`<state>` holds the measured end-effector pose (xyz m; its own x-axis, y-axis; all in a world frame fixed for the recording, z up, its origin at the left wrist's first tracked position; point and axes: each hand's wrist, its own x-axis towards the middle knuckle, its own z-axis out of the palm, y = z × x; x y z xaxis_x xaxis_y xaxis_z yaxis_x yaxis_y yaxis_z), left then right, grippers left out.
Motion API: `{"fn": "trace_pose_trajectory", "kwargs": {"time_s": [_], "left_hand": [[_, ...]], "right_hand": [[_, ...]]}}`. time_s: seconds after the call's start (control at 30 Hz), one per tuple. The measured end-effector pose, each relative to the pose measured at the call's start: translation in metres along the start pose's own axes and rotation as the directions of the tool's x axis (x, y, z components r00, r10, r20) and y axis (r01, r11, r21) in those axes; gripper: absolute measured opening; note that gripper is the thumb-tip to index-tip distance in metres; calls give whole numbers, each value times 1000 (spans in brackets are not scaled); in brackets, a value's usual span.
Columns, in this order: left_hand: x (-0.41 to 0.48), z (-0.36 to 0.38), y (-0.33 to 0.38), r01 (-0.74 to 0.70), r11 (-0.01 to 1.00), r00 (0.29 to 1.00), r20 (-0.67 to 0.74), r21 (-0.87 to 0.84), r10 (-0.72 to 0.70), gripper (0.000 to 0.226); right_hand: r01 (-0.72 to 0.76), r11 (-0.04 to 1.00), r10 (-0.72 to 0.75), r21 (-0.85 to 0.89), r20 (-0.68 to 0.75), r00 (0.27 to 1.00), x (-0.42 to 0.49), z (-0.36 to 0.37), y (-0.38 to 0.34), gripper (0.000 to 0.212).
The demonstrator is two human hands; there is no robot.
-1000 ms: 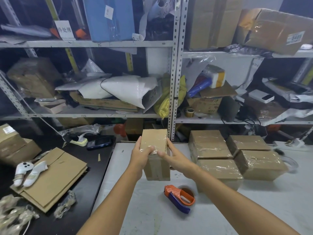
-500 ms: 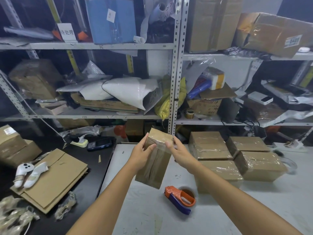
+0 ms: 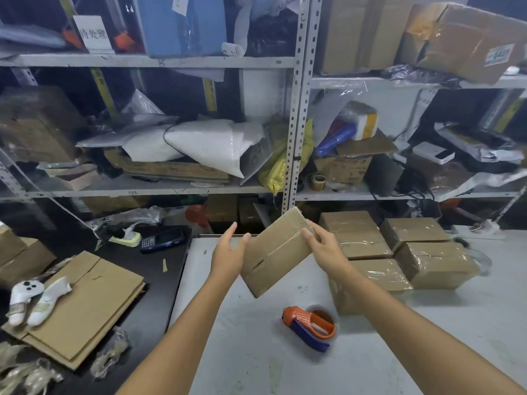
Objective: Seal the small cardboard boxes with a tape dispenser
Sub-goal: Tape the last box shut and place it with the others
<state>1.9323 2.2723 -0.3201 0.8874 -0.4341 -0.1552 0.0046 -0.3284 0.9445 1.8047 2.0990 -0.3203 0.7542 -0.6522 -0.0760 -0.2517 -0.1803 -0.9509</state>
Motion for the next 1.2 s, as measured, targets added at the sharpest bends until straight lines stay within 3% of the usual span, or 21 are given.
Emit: {"fn": "trace_pose_trajectory", "kwargs": {"time_s": [0.17,0.27,0.47,0.6,0.73,0.87,1.03,1.2], "left_hand": [[-12,11,-2,69,997,996,59,-29,-67,70],[-29,34,12,84,992,996,8,-97,-84,65],[-68,81,34,-4,998,1000,22,-69,5,57],[-112,142,46,-25,999,997,78,-43,28,58],[-151,203,52,-26,999,985,172,-38,32,59],[-179,263,55,-63,998,957,284,-14,65,34],[-183,329,51,16,1000,937,348,8,-18,63],[-169,387,42,37,999,912,410,-28,-22,57]], "right_hand": [[-61,981,82,186,-107,991,-10,-7,3,30],[-126,975,150,185,-125,981,-25,-21,15,26],[-111,984,125,138,-98,987,-63,-88,31,61],[-73,992,86,102,-127,988,-96,-156,54,52],[-115,977,143,181,-154,978,-125,-228,83,51],[-171,966,208,195,-189,960,-147,-283,104,62],[-179,963,226,202,-239,944,-155,-336,139,51],[-183,957,247,226,-301,921,-146,-376,167,43]]}}
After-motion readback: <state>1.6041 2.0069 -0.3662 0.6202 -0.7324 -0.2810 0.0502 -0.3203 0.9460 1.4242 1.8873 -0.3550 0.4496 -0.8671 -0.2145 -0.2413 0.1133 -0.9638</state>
